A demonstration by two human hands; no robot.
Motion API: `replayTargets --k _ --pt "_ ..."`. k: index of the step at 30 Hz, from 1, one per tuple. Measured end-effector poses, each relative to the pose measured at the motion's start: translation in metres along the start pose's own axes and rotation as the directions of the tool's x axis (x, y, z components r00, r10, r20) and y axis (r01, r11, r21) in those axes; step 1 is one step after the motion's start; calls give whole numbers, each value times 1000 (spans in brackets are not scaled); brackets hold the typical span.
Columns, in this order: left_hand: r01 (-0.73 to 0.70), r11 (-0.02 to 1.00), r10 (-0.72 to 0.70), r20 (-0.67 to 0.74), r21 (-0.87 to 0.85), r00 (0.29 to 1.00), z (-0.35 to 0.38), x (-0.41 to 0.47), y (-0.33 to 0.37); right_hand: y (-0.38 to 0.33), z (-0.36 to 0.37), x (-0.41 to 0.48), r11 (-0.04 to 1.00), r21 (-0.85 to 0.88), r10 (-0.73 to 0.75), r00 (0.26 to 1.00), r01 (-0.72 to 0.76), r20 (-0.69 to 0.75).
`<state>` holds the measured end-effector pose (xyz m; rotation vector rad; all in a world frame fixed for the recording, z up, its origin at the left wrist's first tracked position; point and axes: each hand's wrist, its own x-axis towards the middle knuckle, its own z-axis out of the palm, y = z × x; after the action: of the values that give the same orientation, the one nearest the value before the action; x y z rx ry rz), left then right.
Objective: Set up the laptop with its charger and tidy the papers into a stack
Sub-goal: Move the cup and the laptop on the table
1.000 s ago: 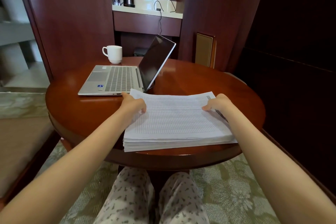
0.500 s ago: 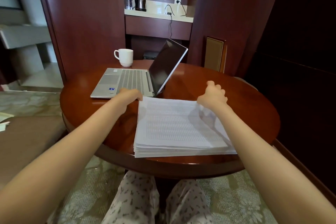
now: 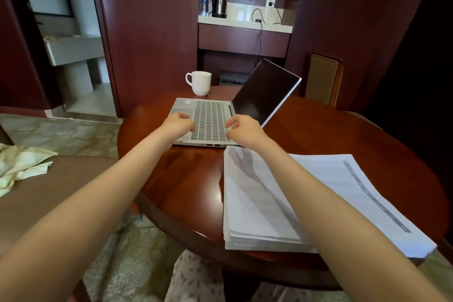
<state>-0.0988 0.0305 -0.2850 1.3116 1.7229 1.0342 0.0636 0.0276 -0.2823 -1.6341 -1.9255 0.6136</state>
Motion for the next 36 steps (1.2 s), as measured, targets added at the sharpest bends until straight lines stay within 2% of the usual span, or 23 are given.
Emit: replayTargets --k 8,13,17,24,27,32,36 --pt "-20 997 17 -38 -70 999 -11 79 -12 -9 41 73 1000 -3 -21 997 21 69" --pt "-74 997 75 -52 22 996 -12 139 -11 -13 53 126 999 -31 -10 998 12 58" --pt "-50 995 49 13 81 999 -17 170 -4 -17 58 158 997 -55 50 994 -45 97" --pt "-49 958 18 111 283 994 -52 197 16 -50 51 194 987 -81 153 973 -141 173" --pt "-71 942 21 153 327 988 -75 201 25 -71 54 201 976 -154 181 965 -152 191" --pt "-33 934 -52 226 355 973 -112 201 31 -97 60 199 944 -236 289 926 -232 244" --pt "-57 880 -101 301 472 948 -140 200 34 -121 59 192 906 -336 352 901 -259 254"
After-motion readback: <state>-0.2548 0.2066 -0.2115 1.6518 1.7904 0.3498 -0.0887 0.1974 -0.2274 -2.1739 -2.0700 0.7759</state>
